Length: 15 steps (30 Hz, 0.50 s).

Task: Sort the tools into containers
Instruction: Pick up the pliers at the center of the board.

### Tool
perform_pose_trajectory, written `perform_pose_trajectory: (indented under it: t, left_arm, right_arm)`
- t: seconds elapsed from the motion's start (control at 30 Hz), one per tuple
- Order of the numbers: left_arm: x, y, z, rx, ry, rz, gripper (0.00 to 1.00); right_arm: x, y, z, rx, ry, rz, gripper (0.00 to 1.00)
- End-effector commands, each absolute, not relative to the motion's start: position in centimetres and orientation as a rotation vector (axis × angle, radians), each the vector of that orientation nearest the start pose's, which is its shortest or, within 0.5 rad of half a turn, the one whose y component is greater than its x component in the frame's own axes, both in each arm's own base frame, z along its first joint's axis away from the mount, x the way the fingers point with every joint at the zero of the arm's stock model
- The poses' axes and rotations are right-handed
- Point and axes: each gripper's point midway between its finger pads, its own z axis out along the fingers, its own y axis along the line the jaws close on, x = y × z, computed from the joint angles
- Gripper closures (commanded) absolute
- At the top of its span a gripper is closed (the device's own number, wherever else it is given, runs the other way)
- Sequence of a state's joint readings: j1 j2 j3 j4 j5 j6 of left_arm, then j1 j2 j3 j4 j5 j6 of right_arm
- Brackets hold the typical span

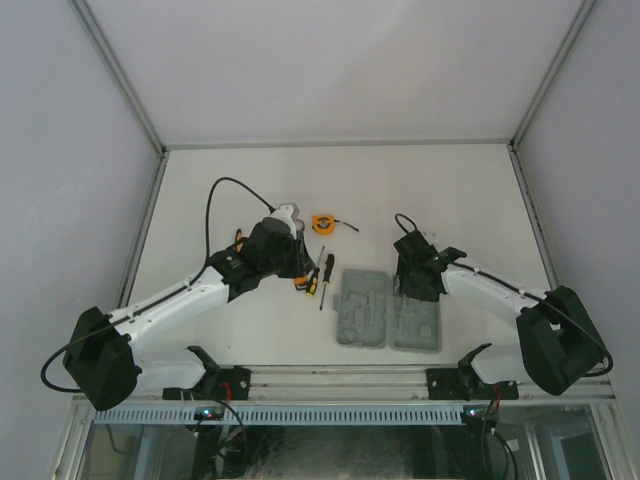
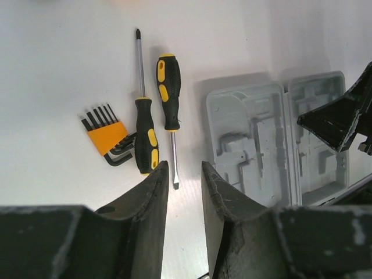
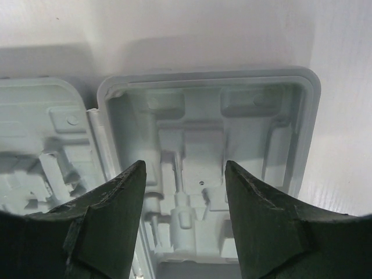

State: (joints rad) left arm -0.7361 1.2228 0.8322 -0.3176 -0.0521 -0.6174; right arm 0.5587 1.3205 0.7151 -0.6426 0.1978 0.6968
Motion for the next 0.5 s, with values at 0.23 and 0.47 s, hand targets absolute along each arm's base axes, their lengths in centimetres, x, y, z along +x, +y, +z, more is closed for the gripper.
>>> perform_pose_trajectory:
  t: [0.23,0.47]
  left_arm:
    - [25.6,-23.1,14.0,0.083,2.326,-0.575,0.72]
    - [25.8,-21.8,13.2,0.021,2.350,-0.575,0.73]
  right_arm:
    - [20.7,11.7,1.2,0.211,2.795,-0.029,0.46]
    - [21.4,12.0,0.9,0.154,2.797,-0.028,0.51]
